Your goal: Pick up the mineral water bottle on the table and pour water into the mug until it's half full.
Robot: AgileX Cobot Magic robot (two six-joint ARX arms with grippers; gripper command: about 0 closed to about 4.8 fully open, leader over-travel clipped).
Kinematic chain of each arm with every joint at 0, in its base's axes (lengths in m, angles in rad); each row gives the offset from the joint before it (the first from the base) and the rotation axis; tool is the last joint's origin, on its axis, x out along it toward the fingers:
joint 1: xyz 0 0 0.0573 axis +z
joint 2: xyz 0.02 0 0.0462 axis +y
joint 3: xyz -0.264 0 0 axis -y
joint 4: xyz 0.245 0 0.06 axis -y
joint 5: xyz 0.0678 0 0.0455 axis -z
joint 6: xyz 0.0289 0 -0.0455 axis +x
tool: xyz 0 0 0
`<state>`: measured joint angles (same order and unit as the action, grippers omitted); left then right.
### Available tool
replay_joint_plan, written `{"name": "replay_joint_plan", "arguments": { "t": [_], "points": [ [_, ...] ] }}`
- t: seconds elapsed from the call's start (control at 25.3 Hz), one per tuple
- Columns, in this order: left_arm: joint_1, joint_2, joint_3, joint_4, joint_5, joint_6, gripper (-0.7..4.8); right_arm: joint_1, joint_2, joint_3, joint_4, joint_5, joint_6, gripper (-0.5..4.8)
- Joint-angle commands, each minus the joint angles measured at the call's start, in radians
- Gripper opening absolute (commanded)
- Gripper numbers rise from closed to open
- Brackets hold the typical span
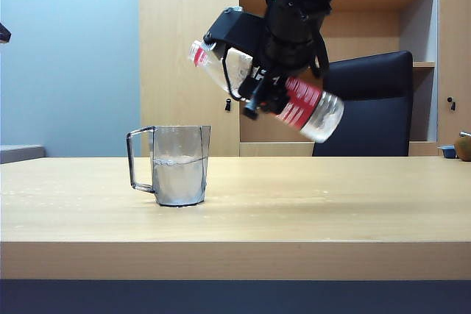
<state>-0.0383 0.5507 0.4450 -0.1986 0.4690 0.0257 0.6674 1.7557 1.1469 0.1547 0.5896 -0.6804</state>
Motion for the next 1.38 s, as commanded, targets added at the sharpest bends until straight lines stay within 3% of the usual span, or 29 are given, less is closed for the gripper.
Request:
{"name": "replay_joint_plan", "arguments": {
  "t": [0.04, 0.28, 0.39, 0.51, 0.71, 0.79, 0.87, 0.91, 1.18, 1.38],
  "points": [
    [0.0, -0.002, 0.003, 0.013, 0.003, -0.003, -0.04, -0.014, -0.012, -0.037, 0.043, -0.105, 0.29, 2.7],
    [0.0, -0.002, 0.003, 0.013, 0.003, -0.003, -0.04, -0.082, -0.011, -0.211, 0.425, -0.317, 0.591, 2.69],
    [0.0, -0.001, 0.003, 0.013, 0.002, 0.002, -0.05, -0.128, -0.003, -0.325, 0.673, -0.405, 0.688, 2.69],
    [0.0, -0.002, 0.003, 0.013, 0.002, 0.002, -0.04, -0.152, 0.023, -0.371, 0.762, -0.439, 0.699, 2.7],
    [0.0, -0.002, 0.003, 0.013, -0.006, 0.001, -0.04, -0.158, 0.074, -0.403, 0.846, -0.443, 0.711, 2.75],
    [0.0, -0.002, 0.002, 0.013, -0.013, 0.001, -0.04, -0.158, 0.096, -0.402, 0.854, -0.455, 0.711, 3.21],
    [0.0, -0.002, 0.002, 0.022, -0.087, 0.001, -0.04, -0.158, 0.102, -0.404, 0.85, -0.46, 0.71, 4.5],
    [0.0, -0.002, 0.002, 0.032, -0.105, 0.0, -0.04, -0.158, 0.101, -0.406, 0.852, -0.461, 0.711, 4.79],
    [0.0, -0.016, 0.002, 0.167, -0.117, -0.037, -0.04, -0.157, 0.043, -0.465, 0.836, -0.46, 0.711, 4.79],
    [0.0, -0.087, 0.002, 0.171, -0.117, -0.038, -0.05, -0.157, -0.058, -0.56, 0.814, -0.45, 0.71, 4.79]
  ]
}}
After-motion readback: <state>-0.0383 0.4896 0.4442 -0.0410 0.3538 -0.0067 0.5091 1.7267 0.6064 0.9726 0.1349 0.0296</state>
